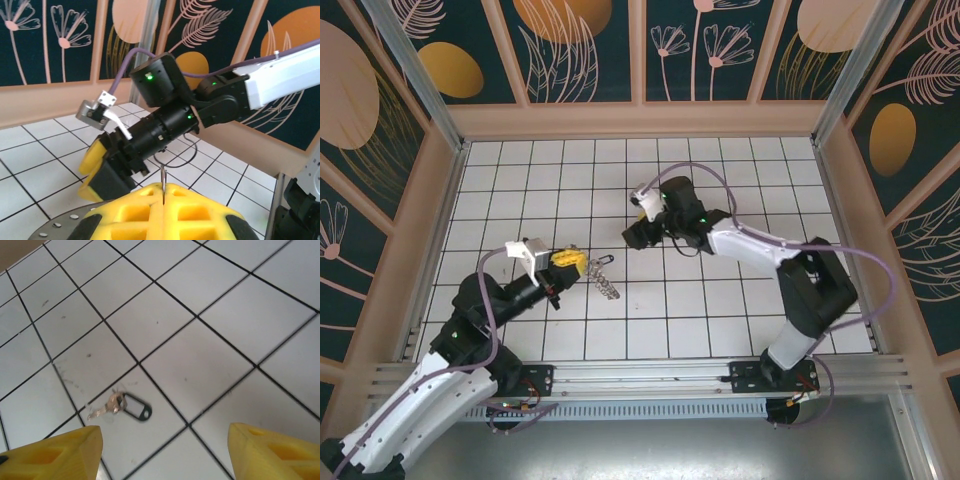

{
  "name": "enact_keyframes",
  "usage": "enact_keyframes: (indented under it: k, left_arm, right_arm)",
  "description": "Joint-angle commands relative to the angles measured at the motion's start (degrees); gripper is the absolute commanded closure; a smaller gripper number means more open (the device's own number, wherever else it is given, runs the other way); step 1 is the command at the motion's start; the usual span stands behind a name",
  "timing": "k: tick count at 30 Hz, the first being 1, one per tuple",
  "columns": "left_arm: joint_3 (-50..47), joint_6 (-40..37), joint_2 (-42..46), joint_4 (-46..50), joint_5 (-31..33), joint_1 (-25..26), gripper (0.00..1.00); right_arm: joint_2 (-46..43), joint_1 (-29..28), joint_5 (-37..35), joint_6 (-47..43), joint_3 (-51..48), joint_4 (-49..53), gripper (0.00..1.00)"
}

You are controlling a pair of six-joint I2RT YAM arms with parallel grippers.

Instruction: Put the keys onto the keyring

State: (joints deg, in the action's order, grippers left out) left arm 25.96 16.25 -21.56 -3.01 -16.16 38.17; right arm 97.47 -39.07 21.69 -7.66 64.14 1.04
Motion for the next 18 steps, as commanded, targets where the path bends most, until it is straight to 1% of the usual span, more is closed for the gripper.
enact_keyframes:
  k: [1, 9, 13, 18]
  left_arm:
    - [-0.2, 3.1, 2.6, 2.0, 3.6, 0.0, 1.0]
    - [0.1, 6.6, 7.9, 10.1, 7.6, 0.0, 1.0]
    - [0.5, 8.2, 10.7, 14.2, 10.4, 0.1, 1.0]
    - [1.2, 9.2, 11.9, 15.6, 11.0, 0.0, 1.0]
  right_arm:
    - [5.7, -1.6, 3.0, -3.5, 5.7, 0.8, 0.33]
    - [17.2, -6.0, 1.0, -7.9, 15.0, 7.6, 0.31]
    - [19.6, -7.0, 2.1, -10.1, 18.3, 10.5, 0.31]
    - [22.0, -7.9, 3.4, -12.3, 21.6, 14.8, 0.35]
